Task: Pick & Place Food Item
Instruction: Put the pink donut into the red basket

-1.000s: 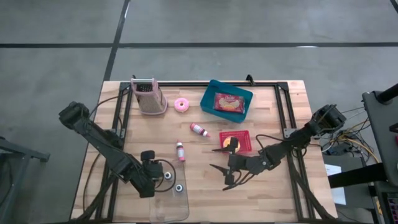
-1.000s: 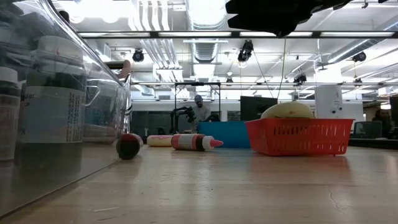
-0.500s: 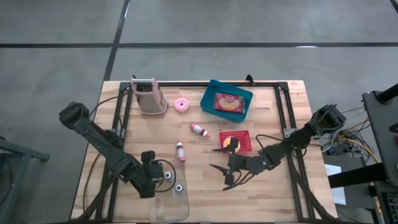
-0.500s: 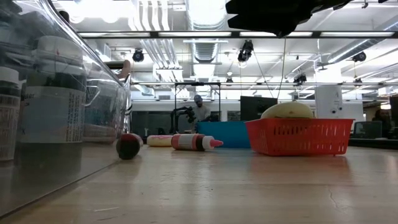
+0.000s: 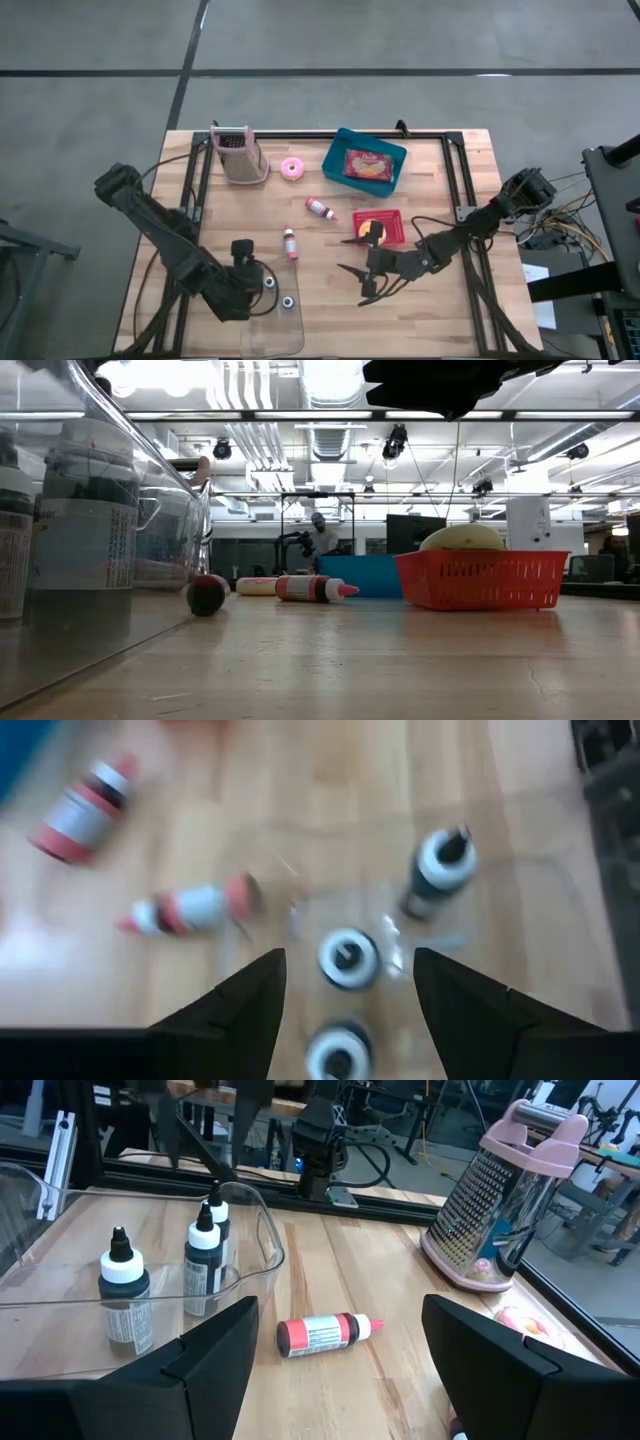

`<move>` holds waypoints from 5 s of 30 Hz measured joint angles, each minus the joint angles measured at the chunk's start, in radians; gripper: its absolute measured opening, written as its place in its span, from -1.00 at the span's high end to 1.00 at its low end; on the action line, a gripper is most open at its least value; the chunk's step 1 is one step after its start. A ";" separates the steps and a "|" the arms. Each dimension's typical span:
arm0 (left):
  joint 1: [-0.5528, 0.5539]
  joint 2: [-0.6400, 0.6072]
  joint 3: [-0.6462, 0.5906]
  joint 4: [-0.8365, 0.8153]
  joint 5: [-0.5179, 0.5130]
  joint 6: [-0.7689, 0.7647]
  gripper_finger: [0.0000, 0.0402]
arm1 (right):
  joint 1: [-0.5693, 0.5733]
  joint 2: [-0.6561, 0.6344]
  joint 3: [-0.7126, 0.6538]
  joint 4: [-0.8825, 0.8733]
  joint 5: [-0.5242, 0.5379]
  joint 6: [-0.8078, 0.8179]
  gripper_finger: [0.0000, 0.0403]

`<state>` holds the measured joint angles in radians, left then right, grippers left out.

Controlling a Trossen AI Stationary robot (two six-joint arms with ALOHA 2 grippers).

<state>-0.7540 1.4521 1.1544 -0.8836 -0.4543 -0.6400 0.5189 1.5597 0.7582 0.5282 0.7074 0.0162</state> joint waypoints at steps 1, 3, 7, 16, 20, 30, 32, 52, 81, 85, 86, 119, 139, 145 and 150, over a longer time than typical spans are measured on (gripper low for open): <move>0.000 0.000 0.011 -0.007 -0.029 0.014 -0.11 | 0.000 0.000 0.000 0.000 0.000 0.000 -0.37; 0.004 0.000 0.023 -0.010 -0.085 0.046 -0.11 | 0.000 0.000 0.000 0.000 0.000 0.000 -0.37; 0.047 0.000 0.028 -0.011 -0.162 0.101 -0.11 | 0.000 0.000 0.000 0.000 0.000 0.000 -0.37; 0.219 0.000 0.020 0.040 -0.143 0.305 -0.11 | 0.000 0.000 0.000 0.000 -0.004 -0.001 -0.37; 0.310 0.000 0.019 0.116 -0.062 0.417 -0.11 | 0.000 0.000 -0.002 -0.006 -0.004 -0.001 -0.37; 0.555 0.000 0.017 0.240 0.146 0.612 -0.11 | 0.000 0.000 -0.034 -0.009 -0.004 -0.001 -0.37; 0.604 0.000 0.007 0.285 0.200 0.639 -0.11 | 0.000 0.000 -0.039 -0.009 -0.004 -0.003 -0.37; 1.016 0.004 -0.110 0.401 0.537 0.806 -0.11 | -0.119 -0.001 -0.134 0.235 -0.295 -0.180 -0.37; 1.313 0.005 -0.225 0.468 0.769 0.955 -0.10 | -0.731 -0.003 -0.170 0.269 -0.893 -0.168 -0.37; 1.346 0.005 -0.225 0.453 0.771 0.959 -0.10 | -0.761 -0.003 -0.170 0.269 -0.904 -0.175 -0.37; 1.351 0.010 -0.220 0.447 0.772 0.958 -0.10 | -0.768 -0.003 -0.170 0.269 -0.911 -0.178 -0.37; 1.300 0.415 0.335 0.076 0.683 0.708 -0.10 | -0.788 -0.145 -0.217 0.137 -0.914 -0.227 -0.37; 1.255 0.418 0.215 0.301 0.823 0.503 -0.10 | -0.788 -0.147 -0.218 0.124 -0.915 -0.233 -0.37; 1.254 0.492 0.249 0.292 0.829 0.475 -0.10 | -0.788 -0.147 -0.218 0.130 -0.910 -0.232 -0.37; 1.251 0.616 0.346 0.042 0.660 0.577 -0.10 | -0.788 -0.147 -0.218 0.119 -0.908 -0.230 -0.37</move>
<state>0.4967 2.0684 1.5008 -0.8412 0.2056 -0.0628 -0.2695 1.4128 0.5400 0.6473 -0.2010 -0.2142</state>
